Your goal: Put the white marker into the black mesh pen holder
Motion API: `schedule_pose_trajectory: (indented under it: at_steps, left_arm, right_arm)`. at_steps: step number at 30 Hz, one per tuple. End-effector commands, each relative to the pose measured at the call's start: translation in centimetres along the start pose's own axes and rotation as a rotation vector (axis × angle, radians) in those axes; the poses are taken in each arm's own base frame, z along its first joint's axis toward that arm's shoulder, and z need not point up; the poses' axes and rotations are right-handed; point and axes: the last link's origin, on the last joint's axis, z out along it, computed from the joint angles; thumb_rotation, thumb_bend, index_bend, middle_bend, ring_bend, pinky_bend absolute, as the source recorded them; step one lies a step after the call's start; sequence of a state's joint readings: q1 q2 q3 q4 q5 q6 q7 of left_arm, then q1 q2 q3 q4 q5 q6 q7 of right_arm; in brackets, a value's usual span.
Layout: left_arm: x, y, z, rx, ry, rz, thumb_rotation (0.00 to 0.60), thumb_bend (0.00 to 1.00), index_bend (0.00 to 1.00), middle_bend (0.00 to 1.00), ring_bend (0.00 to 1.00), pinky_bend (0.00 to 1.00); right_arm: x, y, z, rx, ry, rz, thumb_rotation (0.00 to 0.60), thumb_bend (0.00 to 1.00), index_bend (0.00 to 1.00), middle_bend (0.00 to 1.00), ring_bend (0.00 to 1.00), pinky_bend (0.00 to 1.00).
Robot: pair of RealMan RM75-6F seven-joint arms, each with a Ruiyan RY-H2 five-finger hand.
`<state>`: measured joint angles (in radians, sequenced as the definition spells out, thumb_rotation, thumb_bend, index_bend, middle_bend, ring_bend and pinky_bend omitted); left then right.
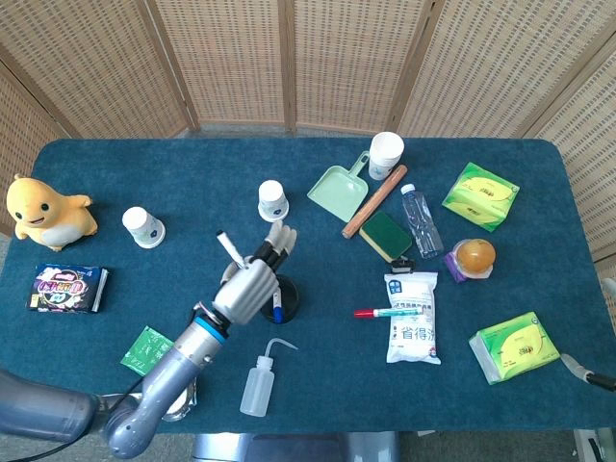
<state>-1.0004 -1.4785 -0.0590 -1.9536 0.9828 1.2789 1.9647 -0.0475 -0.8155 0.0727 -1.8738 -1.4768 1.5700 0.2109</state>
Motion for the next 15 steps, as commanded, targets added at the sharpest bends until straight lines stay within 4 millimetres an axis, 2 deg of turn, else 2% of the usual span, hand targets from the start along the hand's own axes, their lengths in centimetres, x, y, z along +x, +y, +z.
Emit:
schedule_pose_trajectory:
  at_steps: [1, 9, 15]
  left_arm:
    - [0.4, 1.3, 1.1, -0.017, 0.003, 0.065, 0.6, 0.44, 0.57, 0.0, 0.0, 0.0]
    - [1.6, 2.3, 2.7, -0.02, 0.034, 0.13, 0.6, 0.44, 0.57, 0.0, 0.0, 0.0]
    - [2.5, 3.1, 3.1, -0.039, 0.079, 0.211, 0.6, 0.44, 0.57, 0.0, 0.0, 0.02]
  right_arm:
    - [0.0, 0.0, 0.0, 0.001, 0.0, 0.001, 0.6, 0.0, 0.01, 0.0, 0.0, 0.0]
    - [0.0, -0.1, -0.1, 0.006, -0.003, 0.002, 0.6, 0.0, 0.01, 0.0, 0.0, 0.0]
    - [0.0, -0.1, -0.1, 0.007, -0.002, 0.006, 0.6, 0.0, 0.01, 0.0, 0.0, 0.0]
